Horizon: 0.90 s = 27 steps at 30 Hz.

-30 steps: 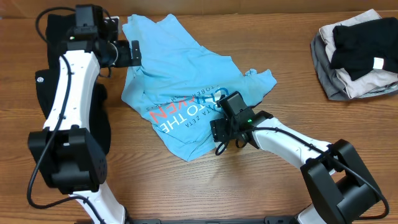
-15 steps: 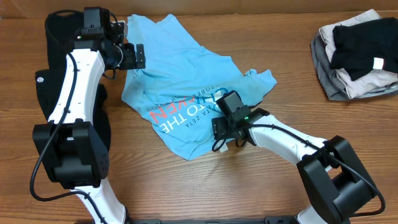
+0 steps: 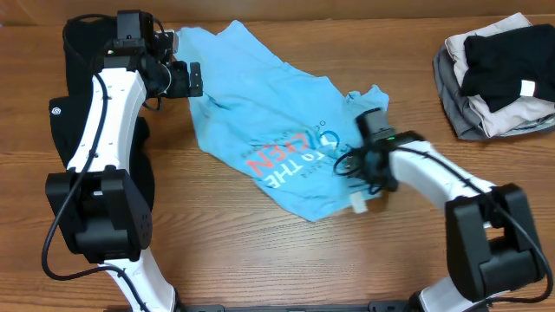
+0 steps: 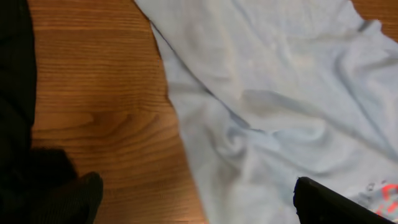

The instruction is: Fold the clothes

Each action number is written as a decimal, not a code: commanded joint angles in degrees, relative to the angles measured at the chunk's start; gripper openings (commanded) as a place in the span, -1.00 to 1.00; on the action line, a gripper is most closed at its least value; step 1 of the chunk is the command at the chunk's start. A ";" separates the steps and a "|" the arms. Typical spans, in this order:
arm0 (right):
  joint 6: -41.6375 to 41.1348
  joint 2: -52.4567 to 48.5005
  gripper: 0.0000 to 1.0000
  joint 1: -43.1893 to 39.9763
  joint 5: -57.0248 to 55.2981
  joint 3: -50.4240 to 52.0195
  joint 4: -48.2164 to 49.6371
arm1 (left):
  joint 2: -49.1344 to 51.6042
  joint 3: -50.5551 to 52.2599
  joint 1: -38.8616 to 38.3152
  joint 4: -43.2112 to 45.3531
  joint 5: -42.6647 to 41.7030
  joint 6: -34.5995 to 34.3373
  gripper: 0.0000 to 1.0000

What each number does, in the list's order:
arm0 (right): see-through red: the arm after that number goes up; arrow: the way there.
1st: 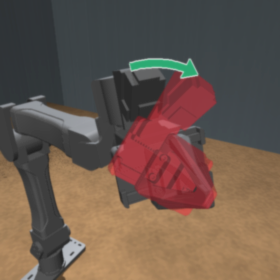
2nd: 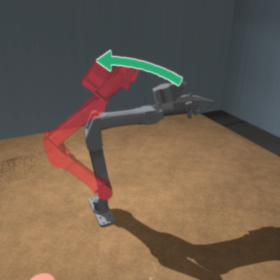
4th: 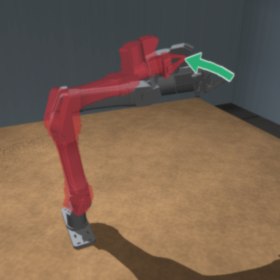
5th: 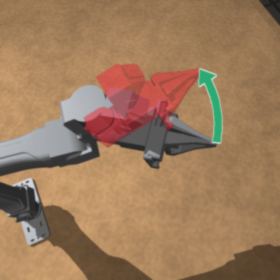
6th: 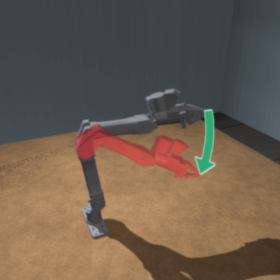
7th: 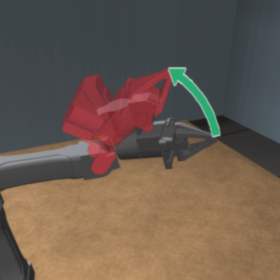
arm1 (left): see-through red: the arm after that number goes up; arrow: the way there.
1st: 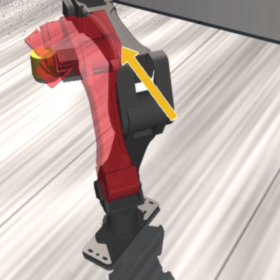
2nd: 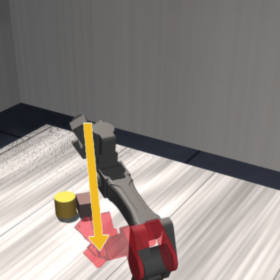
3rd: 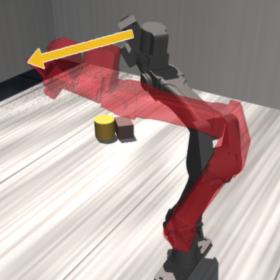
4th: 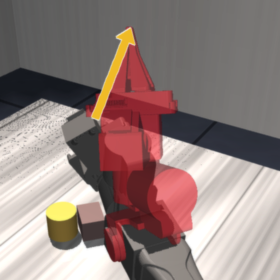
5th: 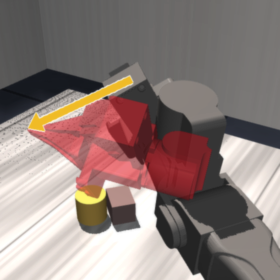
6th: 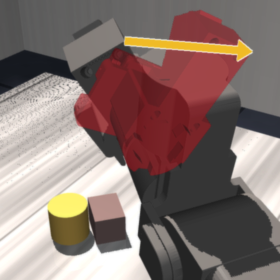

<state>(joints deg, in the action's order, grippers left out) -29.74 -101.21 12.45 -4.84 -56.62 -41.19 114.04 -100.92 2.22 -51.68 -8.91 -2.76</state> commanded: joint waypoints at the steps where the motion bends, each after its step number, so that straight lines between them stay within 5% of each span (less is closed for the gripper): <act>1: 0.90 -2.56 0.61 -8.85 1.09 2.54 -0.76 | 0.72 -0.68 -0.66 -0.68 0.31 1.53 1.00; 12: 9.86 -2.29 0.54 -31.47 21.81 0.04 0.70 | 0.96 4.87 -3.85 1.92 0.33 2.95 1.00; 27: 8.50 18.71 0.75 -19.02 23.61 -8.35 -9.25 | 0.98 7.78 -4.50 3.93 0.39 9.25 1.00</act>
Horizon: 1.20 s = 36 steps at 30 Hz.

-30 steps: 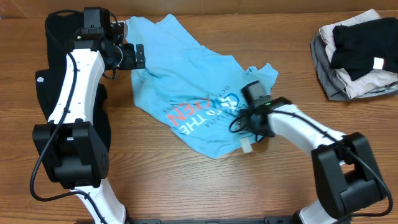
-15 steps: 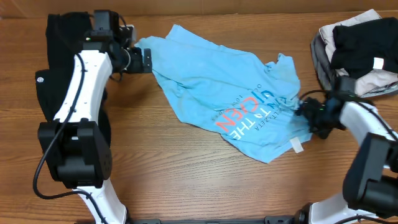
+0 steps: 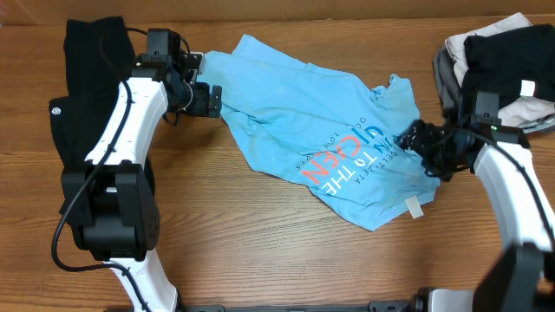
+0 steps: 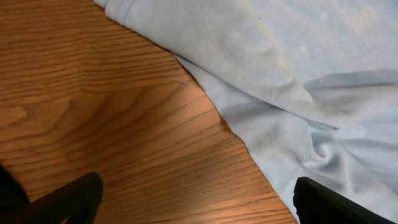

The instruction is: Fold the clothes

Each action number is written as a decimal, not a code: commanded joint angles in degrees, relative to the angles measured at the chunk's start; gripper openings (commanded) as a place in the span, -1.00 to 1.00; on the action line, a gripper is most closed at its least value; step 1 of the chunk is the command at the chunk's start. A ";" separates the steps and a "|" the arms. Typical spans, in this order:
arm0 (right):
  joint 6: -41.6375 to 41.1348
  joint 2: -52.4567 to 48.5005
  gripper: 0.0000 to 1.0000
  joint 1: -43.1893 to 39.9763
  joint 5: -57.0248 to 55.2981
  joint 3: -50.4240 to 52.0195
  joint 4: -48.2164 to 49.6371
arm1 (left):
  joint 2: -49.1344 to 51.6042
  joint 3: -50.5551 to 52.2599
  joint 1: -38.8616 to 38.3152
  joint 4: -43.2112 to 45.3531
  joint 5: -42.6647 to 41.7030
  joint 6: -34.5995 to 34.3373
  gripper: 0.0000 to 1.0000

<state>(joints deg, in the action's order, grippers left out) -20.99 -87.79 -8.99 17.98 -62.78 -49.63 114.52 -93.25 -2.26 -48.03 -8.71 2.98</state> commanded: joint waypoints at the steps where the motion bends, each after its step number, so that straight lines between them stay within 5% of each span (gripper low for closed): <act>1: -0.24 6.64 0.75 3.58 0.76 -2.19 -1.44 | 0.50 0.11 -0.02 0.31 0.20 4.22 1.00; 14: -5.62 9.90 0.93 16.04 -6.19 -2.08 -4.81 | 2.05 0.13 0.00 4.31 0.35 7.39 1.00; 36: -10.56 9.79 1.00 20.57 -11.15 2.67 -2.40 | 10.43 0.15 0.04 2.99 0.33 8.85 0.99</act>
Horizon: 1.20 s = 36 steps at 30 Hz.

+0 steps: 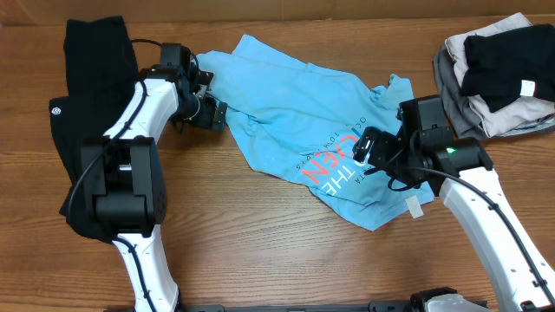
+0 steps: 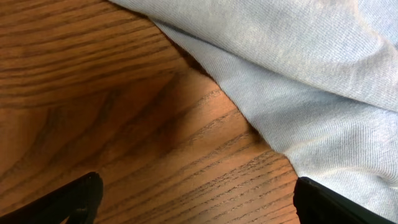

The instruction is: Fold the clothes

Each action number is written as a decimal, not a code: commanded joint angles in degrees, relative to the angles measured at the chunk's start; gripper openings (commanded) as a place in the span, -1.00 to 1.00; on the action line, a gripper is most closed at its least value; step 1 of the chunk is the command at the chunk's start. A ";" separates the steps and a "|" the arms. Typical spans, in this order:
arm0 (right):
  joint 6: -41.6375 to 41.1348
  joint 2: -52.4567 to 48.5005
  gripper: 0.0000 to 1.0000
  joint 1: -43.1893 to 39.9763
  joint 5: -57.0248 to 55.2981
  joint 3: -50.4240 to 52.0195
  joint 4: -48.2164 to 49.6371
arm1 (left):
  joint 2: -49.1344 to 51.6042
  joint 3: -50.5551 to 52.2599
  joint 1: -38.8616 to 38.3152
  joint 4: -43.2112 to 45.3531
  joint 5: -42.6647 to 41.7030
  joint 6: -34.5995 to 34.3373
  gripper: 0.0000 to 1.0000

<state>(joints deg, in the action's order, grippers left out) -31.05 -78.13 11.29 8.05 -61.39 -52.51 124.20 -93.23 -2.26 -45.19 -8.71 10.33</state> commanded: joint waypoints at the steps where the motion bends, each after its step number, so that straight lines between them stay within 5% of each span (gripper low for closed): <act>1: -0.50 -0.02 1.00 0.28 -1.25 1.51 0.70 | 0.74 0.13 0.04 0.26 0.33 1.51 0.98; 18: -0.48 -3.02 1.00 0.28 -1.68 1.57 1.68 | 1.70 0.13 -0.15 11.13 -0.83 1.27 0.69; 27: -0.50 -3.02 1.00 0.28 -2.05 1.57 1.92 | 5.55 0.13 -3.28 17.38 -3.76 1.27 -0.28; 36: -0.50 -3.02 1.00 0.28 -2.05 1.57 2.58 | 8.85 -0.20 -7.96 20.22 -3.19 0.46 -0.53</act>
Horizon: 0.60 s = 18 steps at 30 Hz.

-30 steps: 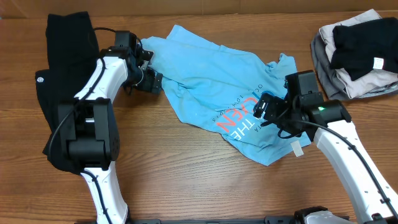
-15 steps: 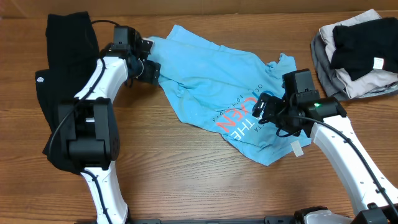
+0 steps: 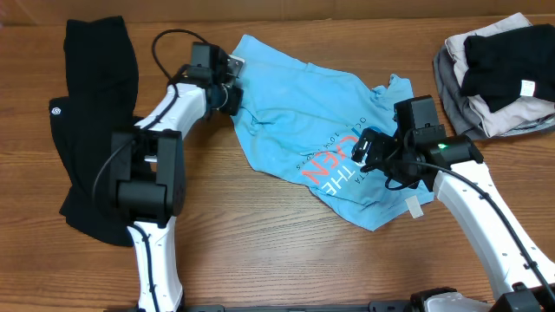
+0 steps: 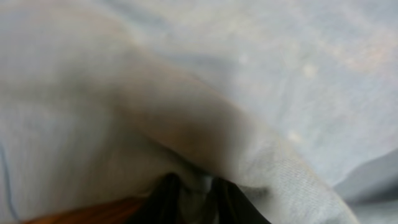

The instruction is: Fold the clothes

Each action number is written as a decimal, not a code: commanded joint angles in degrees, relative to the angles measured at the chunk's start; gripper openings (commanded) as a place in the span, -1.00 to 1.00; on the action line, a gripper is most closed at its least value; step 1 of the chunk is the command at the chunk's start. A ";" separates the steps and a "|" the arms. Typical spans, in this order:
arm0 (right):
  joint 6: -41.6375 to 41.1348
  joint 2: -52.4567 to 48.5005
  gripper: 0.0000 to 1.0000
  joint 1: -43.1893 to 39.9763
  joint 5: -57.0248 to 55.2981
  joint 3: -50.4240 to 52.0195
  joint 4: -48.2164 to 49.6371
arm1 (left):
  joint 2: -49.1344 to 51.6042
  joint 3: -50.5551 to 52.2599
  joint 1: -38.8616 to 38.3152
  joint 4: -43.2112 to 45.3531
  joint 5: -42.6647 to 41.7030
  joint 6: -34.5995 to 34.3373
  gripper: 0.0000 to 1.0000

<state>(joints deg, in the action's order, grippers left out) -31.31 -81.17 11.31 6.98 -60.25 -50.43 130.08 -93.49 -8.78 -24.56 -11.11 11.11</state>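
A light blue T-shirt [image 3: 295, 113] with orange lettering lies crumpled across the middle of the table. My left gripper [image 3: 229, 94] is at the shirt's upper left edge. In the left wrist view blue cloth [image 4: 205, 74] fills the frame, and the gripper [image 4: 194, 194] is shut with a fold of it pinched between the dark fingertips. My right gripper [image 3: 363, 151] hovers over the lettering on the shirt's right side, pointing left. Its fingers look spread with nothing between them.
A long black garment [image 3: 91, 113] lies along the left side of the table. A pile of grey, black and cream clothes [image 3: 499, 74] sits at the back right. A white tag [image 3: 414, 208] sticks out at the shirt's lower right corner.
My left gripper was open beside the shirt's left edge over bare wood; now it is further up and right, shut on the cloth. The right gripper has barely moved.
The shirt first lay further left, with my right gripper at its lower right and my left gripper open at its upper left. Then the shirt lay shifted right, my right gripper at its right edge. Later the right gripper hung over the lettering. Now the left grips the edge.
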 commanded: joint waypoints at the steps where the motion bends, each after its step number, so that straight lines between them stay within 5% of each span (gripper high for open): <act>1: -0.24 0.02 1.00 0.26 -0.96 0.44 0.55 | 2.97 -0.37 -1.62 -0.48 -0.72 -1.01 -0.57; 5: -0.24 0.02 1.00 0.26 -0.98 0.44 0.81 | 2.89 -3.04 -1.75 -2.80 -0.31 -4.15 -0.92; 18: -0.24 0.02 1.00 0.26 -0.96 0.44 0.83 | 2.95 -5.03 -1.90 -19.26 20.65 -5.57 -0.92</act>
<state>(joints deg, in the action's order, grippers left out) -31.33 -81.17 11.29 6.98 -60.25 -50.06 131.15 -99.66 -10.76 -39.55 -0.62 6.33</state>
